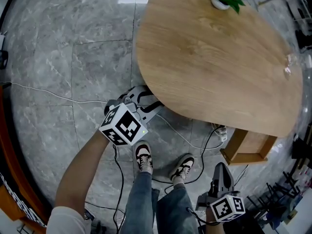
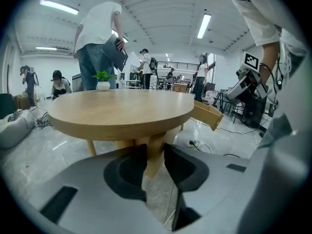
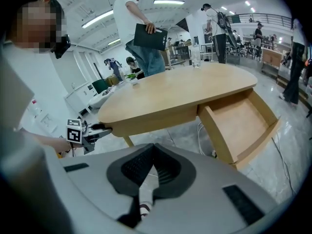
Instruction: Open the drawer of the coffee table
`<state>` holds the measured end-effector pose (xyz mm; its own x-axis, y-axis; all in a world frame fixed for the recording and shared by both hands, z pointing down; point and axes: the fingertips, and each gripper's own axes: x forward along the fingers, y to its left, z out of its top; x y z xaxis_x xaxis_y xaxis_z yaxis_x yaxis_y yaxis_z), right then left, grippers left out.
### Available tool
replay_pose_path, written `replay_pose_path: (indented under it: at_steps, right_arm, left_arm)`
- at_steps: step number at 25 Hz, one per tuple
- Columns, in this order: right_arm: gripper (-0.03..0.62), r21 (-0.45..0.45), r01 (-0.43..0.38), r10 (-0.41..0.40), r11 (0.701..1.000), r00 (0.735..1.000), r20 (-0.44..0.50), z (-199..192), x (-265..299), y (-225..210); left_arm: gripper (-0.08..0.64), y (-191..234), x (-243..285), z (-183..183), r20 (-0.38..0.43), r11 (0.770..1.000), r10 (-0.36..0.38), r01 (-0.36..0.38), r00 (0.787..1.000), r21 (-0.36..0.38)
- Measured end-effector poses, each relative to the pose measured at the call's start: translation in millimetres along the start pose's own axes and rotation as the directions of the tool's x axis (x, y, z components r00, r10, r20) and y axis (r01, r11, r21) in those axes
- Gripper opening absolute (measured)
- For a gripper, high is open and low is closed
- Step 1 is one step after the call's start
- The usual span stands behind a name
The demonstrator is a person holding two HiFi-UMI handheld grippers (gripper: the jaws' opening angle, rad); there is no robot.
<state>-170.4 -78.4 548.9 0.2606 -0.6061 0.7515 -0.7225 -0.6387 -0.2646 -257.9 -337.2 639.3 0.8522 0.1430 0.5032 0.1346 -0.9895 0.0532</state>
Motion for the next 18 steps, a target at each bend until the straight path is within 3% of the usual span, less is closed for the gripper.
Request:
replay_pose_path:
  at_steps: [9, 14, 18]
  right_arm:
    - [0.000, 0.015, 0.024, -0.024, 1.000, 1.000, 0.004, 1.0, -1.8, -4.8]
    - [0.000, 0.018, 0.026, -0.026, 1.000, 1.000, 0.003, -1.7, -0.1, -7.7]
    - [0.000, 0.020, 0.025, -0.025, 0.999, 1.000, -0.007, -5.4, 4.1, -6.6]
  left_arm:
    - [0.094, -1.0, -1.2, 0.0, -0.023, 0.998, -0.050, 0.051, 0.998, 0.035]
    - [0.083, -2.2, -2.1, 0.5, -0.056, 0.987, -0.114, 0.119, 0.992, 0.103]
    - [0.077, -1.4, -5.7, 3.5, -0.051, 0.982, -0.153, 0.158, 0.987, 0.103]
